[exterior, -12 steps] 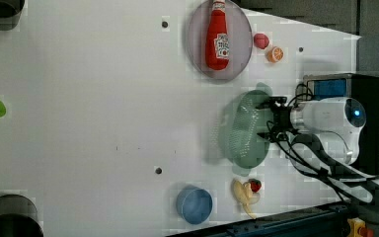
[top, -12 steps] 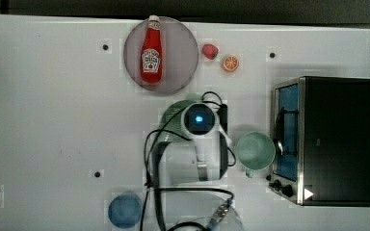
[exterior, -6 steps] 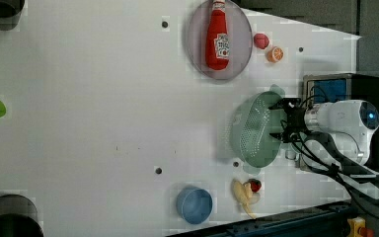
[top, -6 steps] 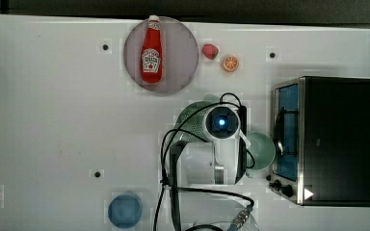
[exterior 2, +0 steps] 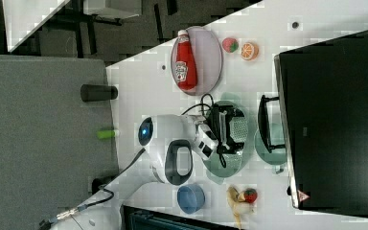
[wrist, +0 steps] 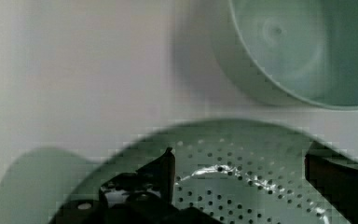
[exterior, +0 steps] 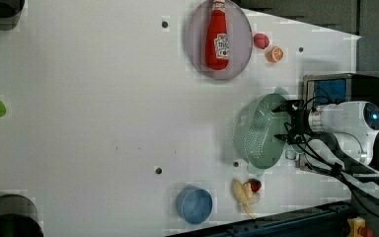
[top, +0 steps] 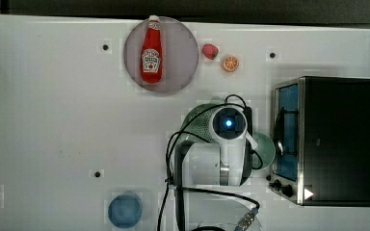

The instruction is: Drag strainer left to right.

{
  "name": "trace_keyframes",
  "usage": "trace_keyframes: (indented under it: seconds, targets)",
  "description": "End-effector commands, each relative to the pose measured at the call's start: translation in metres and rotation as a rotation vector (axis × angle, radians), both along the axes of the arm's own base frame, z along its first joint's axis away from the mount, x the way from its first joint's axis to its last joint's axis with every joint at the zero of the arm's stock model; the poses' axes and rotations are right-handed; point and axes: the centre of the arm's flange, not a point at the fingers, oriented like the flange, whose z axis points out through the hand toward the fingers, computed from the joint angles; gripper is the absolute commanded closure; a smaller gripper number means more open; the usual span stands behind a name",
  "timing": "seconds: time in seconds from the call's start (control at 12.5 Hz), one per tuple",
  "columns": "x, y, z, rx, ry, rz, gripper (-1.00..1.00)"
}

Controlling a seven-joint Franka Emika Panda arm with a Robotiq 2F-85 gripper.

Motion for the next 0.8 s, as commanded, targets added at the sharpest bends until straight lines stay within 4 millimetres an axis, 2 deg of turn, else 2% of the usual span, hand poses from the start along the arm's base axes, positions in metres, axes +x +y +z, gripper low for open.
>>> trace_keyframes:
  seconds: [0.08, 0.32, 0.56, 0.8]
  targets:
    - [0.011, 0.029, 0.032, 0.024, -0.018, 0.298, -1.00]
    - [0.022, 0.043, 0.102, 0.012, -0.079, 0.635, -1.00]
    - [0.020, 0.050, 0.185, -0.001, -0.101, 0.659, -1.00]
    - [0.000, 0.072, 0.271, 0.019, -0.072, 0.651, -1.00]
